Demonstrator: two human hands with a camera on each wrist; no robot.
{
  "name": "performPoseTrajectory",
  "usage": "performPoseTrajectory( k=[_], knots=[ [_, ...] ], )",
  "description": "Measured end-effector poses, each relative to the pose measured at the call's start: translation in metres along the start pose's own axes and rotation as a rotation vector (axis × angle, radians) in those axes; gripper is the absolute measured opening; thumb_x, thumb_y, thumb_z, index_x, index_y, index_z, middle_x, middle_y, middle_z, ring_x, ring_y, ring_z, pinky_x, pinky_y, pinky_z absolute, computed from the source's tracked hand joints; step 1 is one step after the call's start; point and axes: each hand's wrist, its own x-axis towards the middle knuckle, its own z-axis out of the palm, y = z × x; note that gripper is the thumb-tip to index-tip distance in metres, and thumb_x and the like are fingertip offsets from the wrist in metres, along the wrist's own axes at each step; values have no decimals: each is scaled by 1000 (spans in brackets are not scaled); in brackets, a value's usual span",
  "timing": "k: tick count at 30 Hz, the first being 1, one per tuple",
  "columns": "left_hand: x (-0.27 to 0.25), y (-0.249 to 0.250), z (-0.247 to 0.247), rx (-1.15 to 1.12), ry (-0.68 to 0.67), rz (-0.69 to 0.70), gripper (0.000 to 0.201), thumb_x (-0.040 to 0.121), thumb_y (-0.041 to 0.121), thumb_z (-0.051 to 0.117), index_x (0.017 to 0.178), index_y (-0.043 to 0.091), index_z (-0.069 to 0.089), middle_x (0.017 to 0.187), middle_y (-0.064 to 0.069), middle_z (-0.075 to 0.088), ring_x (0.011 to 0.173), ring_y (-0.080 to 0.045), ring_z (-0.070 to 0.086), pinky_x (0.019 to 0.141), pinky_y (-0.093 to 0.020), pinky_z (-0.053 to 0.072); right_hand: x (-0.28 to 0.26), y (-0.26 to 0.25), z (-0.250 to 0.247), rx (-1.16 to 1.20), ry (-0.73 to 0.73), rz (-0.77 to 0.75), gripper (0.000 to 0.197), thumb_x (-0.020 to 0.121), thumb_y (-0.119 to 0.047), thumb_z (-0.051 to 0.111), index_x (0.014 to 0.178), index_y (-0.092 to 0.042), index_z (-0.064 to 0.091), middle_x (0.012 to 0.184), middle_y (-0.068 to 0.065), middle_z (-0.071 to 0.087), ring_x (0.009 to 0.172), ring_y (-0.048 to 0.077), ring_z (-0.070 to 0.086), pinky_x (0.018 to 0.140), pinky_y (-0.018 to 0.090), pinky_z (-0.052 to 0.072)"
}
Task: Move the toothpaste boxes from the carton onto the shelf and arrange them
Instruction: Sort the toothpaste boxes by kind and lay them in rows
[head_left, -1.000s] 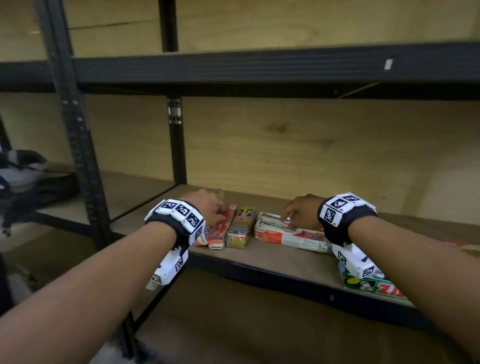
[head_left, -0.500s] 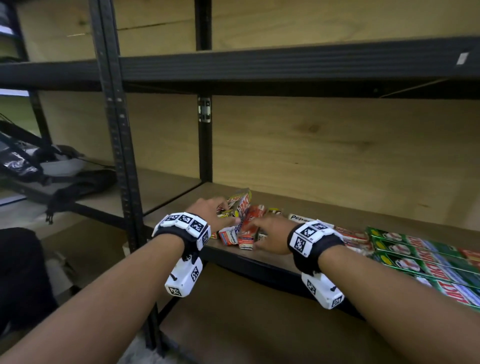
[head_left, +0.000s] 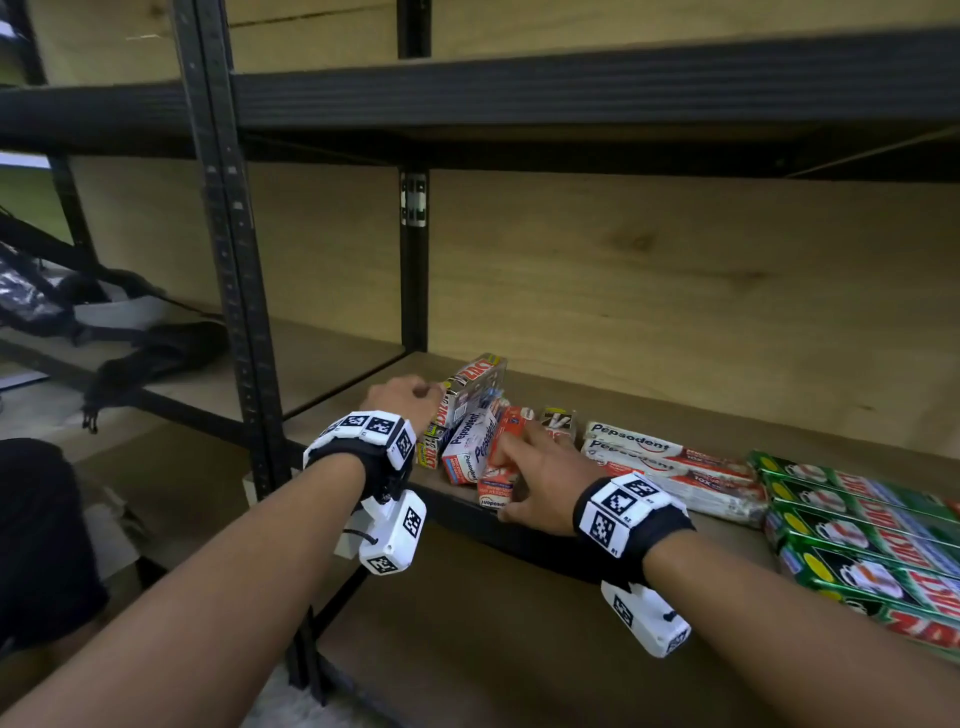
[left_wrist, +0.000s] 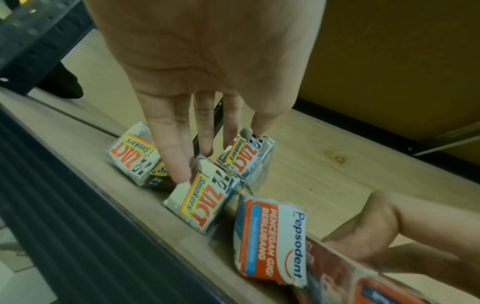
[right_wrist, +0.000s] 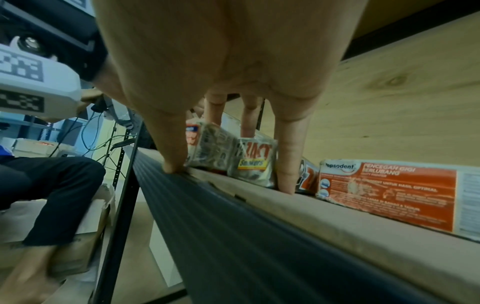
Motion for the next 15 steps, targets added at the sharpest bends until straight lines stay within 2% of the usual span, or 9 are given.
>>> performPoseTrajectory(
  k=[2, 4, 6, 8, 12, 15],
  knots=[
    [0, -4, 4, -28, 14, 0, 51, 74, 69, 45, 106, 34, 66, 102, -2, 71, 80, -24, 71, 73, -40, 61, -4, -4, 1, 16, 11, -2, 61, 70, -48, 82, 111, -38, 38, 138, -3, 33, 123, 30, 44, 93, 50, 51],
    [-4, 0, 2, -26, 19, 4, 43, 81, 62, 48, 108, 34, 65, 104, 0, 70, 80, -22, 70, 71, -38, 61, -7, -7, 1, 36, 42, 2, 60, 68, -45, 84, 106, -37, 38, 132, -4, 36, 117, 26, 48, 89, 47, 53],
    [-8, 4, 0, 3, 21, 18, 32, 88, 54, 52, 106, 31, 64, 100, 2, 69, 73, -19, 68, 64, -28, 58, -8, -9, 1, 44, 81, -2, 59, 68, -43, 84, 105, -37, 39, 128, -5, 40, 113, 24, 51, 88, 43, 53],
    [-12, 6, -2, 27, 21, 31, 26, 89, 52, 55, 100, 30, 64, 95, 4, 67, 69, -16, 64, 58, -21, 49, -13, -12, 0, 1, 125, -11, 59, 69, -45, 81, 109, -37, 39, 126, -4, 45, 110, 23, 54, 87, 42, 53],
    [-20, 8, -9, 37, 20, 55, 23, 85, 47, 62, 97, 28, 64, 98, 4, 69, 85, -16, 65, 75, -26, 53, -26, -18, -5, -135, 159, -64, 67, 70, -52, 75, 124, -42, 36, 121, -1, 54, 103, 24, 60, 85, 45, 54],
    [-31, 11, -23, 21, 30, 91, 19, 87, 40, 65, 99, 25, 65, 98, 5, 68, 90, -15, 65, 80, -25, 51, -40, -19, -16, -82, 164, -108, 60, 74, -47, 72, 125, -44, 40, 120, -2, 51, 100, 21, 59, 80, 40, 57]
  ],
)
